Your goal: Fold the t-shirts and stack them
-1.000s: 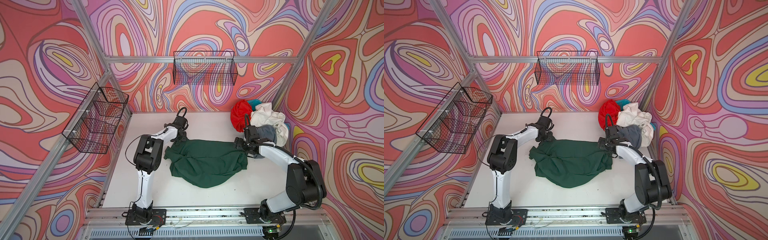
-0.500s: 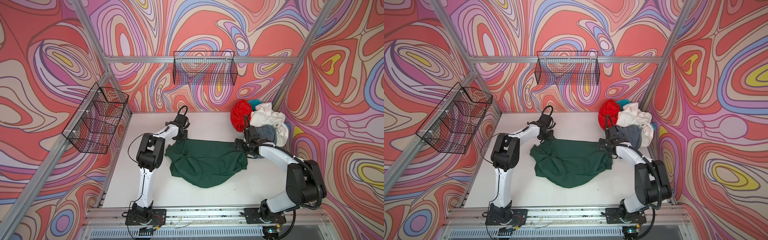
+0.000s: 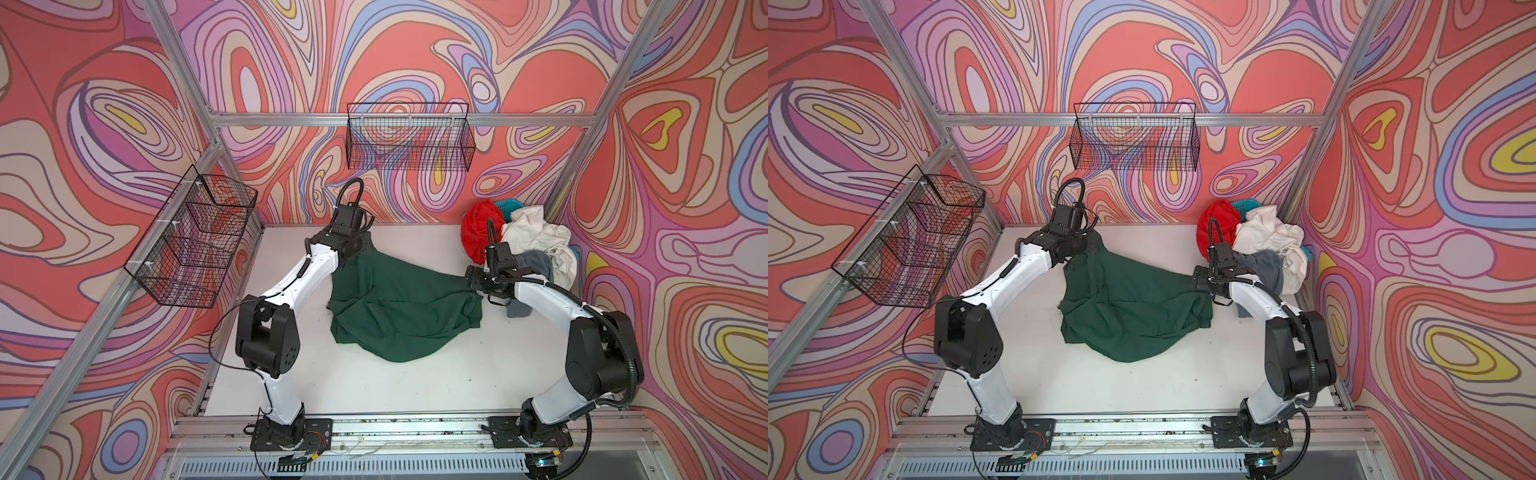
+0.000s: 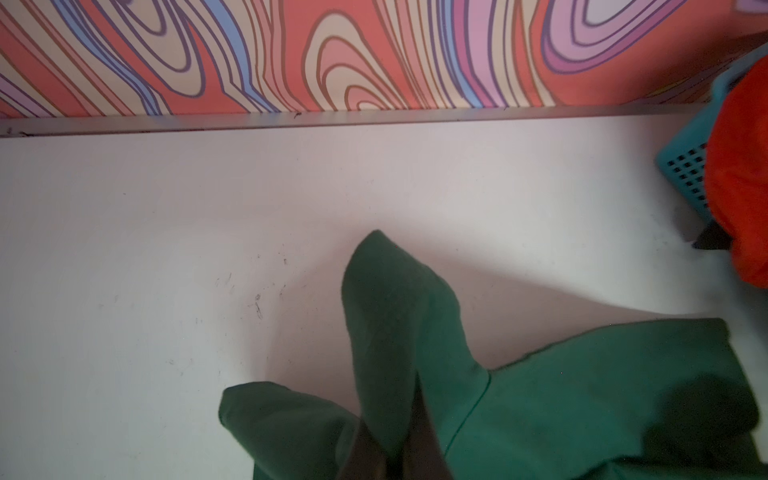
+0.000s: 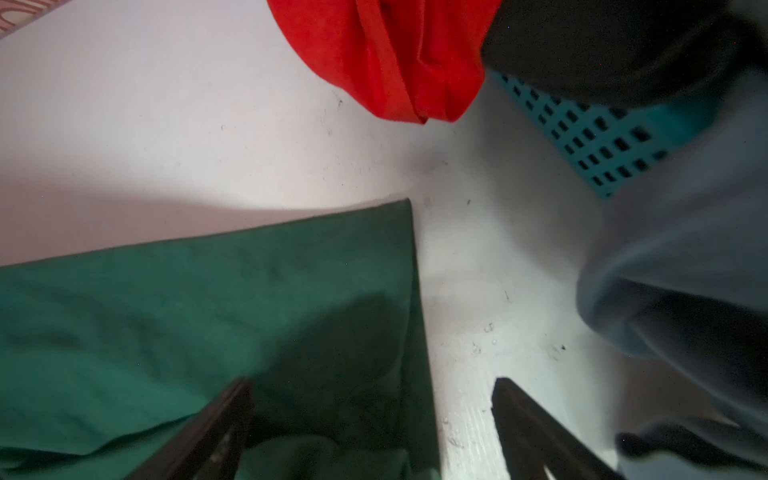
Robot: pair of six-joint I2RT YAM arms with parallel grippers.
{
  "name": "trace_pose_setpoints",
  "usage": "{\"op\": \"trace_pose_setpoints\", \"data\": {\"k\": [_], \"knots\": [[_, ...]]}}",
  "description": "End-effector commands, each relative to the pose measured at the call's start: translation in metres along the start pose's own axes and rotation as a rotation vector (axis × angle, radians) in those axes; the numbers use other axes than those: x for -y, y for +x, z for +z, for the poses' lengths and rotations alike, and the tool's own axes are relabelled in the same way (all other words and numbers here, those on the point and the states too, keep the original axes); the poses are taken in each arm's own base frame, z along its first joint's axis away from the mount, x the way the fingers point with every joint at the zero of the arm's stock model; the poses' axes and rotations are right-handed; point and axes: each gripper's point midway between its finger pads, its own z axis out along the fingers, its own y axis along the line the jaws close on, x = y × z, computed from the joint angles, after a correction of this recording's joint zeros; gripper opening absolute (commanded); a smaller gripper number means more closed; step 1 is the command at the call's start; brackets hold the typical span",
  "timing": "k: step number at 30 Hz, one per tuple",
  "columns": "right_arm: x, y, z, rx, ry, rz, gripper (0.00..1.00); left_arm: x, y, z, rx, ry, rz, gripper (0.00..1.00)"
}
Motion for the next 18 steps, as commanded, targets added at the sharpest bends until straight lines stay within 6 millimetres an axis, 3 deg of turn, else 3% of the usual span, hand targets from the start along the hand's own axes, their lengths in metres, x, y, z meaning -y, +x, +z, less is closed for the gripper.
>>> {"op": "trace_pose_setpoints", "data": {"k": [1,6,9,12,15,18], "knots": [[-0.007,-0.009,0.007,0.008,-0.021,-0.029,0.94,0.010,-0.001,-0.012,0.061,0.040,0.006,0.00],[-0.016,-0.008,0.024,-0.011,-0.059,-0.029,0.93,0.034,0.001,-0.037,0.117,0.089,0.095,0.00],[-0.023,-0.007,0.029,-0.018,-0.098,-0.017,0.93,0.059,0.000,-0.062,0.153,0.101,0.182,0.00],[-0.031,-0.012,0.021,-0.010,-0.138,-0.008,0.93,0.081,-0.008,-0.109,0.245,0.113,0.263,0.00],[-0.030,-0.018,0.004,0.025,-0.139,-0.004,0.93,0.091,-0.006,-0.147,0.368,0.173,0.247,0.00],[-0.017,-0.021,-0.013,0.084,-0.092,0.020,0.93,0.075,0.016,-0.150,0.421,0.160,0.210,0.00]]}}
